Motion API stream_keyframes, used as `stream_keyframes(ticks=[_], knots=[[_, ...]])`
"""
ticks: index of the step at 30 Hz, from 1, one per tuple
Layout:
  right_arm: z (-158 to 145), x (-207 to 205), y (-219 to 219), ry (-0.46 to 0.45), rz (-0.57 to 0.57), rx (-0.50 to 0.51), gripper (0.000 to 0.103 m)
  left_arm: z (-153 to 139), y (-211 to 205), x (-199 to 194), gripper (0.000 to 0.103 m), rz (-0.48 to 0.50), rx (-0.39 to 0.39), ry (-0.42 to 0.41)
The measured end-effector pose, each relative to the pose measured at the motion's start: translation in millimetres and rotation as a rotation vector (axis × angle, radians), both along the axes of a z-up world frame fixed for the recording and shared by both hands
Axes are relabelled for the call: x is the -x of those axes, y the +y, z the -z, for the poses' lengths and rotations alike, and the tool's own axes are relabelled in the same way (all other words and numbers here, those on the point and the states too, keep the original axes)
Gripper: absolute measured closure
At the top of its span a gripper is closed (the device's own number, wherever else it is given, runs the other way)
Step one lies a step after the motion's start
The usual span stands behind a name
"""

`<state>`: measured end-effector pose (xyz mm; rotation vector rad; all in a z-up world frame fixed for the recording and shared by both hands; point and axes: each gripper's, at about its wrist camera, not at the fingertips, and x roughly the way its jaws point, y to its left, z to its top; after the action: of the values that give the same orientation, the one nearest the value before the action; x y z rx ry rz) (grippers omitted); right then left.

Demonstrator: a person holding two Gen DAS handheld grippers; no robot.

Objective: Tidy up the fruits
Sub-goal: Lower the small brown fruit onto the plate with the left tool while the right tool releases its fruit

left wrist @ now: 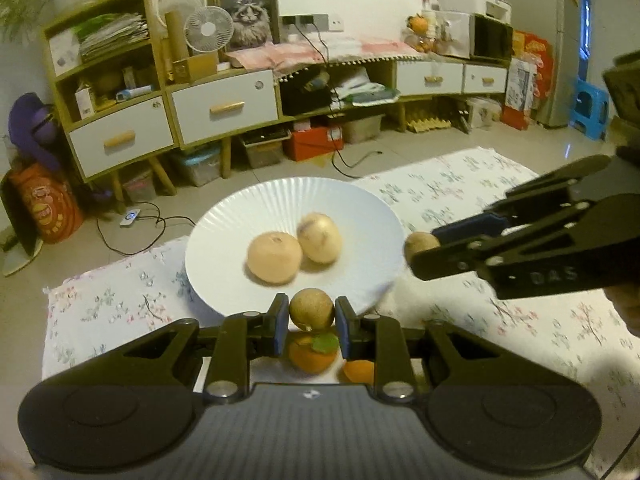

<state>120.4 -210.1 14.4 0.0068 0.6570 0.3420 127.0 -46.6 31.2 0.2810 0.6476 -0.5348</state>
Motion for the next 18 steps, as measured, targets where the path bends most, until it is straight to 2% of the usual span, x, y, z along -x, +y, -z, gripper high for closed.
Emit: stream_keyframes(ticks=[10, 18], knots=[[13, -30, 1, 0.000, -0.036, 0.061, 0.079, 16, -5, -35, 0.087, 0.026, 0.057, 0.032], [21, -42, 5, 0.007, -0.061, 0.090, 0.079, 31, -13, -48, 0.087, 0.058, 0.039, 0.045]])
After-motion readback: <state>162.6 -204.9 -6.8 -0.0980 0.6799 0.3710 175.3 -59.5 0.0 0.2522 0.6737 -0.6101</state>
